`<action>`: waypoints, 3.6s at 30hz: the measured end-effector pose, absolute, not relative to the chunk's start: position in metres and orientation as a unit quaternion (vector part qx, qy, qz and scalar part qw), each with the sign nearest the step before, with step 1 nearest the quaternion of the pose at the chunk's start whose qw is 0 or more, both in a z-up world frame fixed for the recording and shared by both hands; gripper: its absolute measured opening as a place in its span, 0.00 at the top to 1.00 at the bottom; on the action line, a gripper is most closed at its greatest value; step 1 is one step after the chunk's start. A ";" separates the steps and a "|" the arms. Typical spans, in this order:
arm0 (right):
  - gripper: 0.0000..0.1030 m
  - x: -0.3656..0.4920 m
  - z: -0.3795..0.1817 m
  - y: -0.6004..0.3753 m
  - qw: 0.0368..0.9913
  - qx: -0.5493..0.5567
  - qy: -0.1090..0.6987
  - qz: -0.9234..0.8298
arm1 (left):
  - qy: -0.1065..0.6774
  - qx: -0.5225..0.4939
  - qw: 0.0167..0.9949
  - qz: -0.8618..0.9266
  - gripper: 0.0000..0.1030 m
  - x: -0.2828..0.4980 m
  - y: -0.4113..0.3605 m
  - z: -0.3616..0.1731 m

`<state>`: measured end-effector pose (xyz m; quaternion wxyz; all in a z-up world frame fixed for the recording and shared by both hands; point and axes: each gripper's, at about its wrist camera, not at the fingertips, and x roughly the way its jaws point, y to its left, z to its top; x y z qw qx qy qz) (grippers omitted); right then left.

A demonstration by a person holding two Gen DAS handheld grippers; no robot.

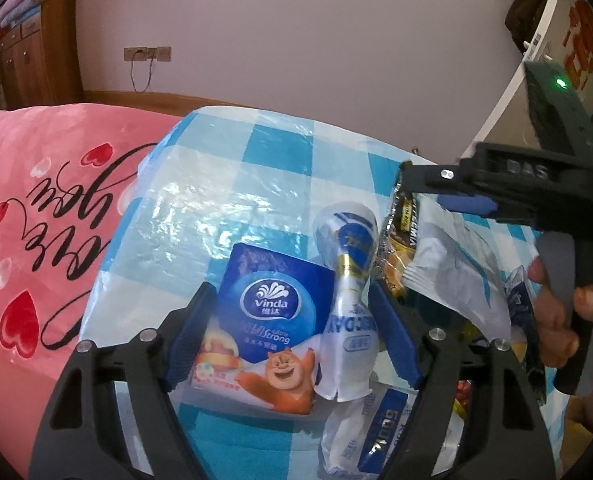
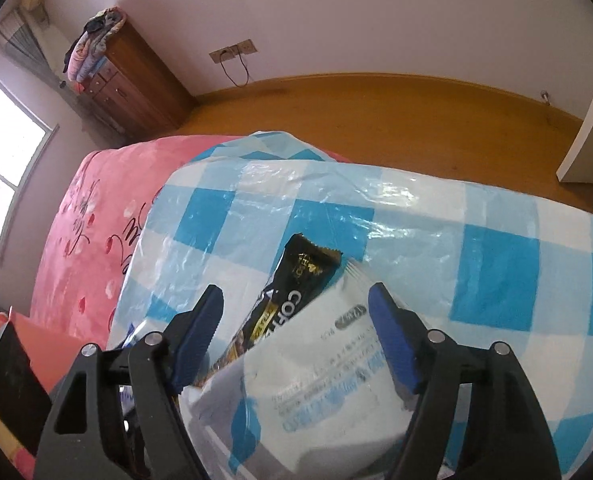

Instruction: Collect trash

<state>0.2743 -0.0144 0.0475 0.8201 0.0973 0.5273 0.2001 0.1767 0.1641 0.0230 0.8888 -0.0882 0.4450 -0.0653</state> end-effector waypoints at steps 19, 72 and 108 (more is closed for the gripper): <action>0.52 0.224 0.036 -0.001 0.849 -0.065 0.484 0.200 | 0.452 -0.051 0.884 -0.102 0.25 0.133 0.129 0.021; 0.43 0.216 0.037 0.016 0.845 0.017 0.496 0.199 | 0.388 -0.104 0.902 -0.159 0.80 0.037 0.134 0.043; 0.85 0.131 0.080 0.002 0.894 0.017 0.397 0.209 | 0.366 -0.129 0.914 -0.122 0.82 -0.012 0.177 0.065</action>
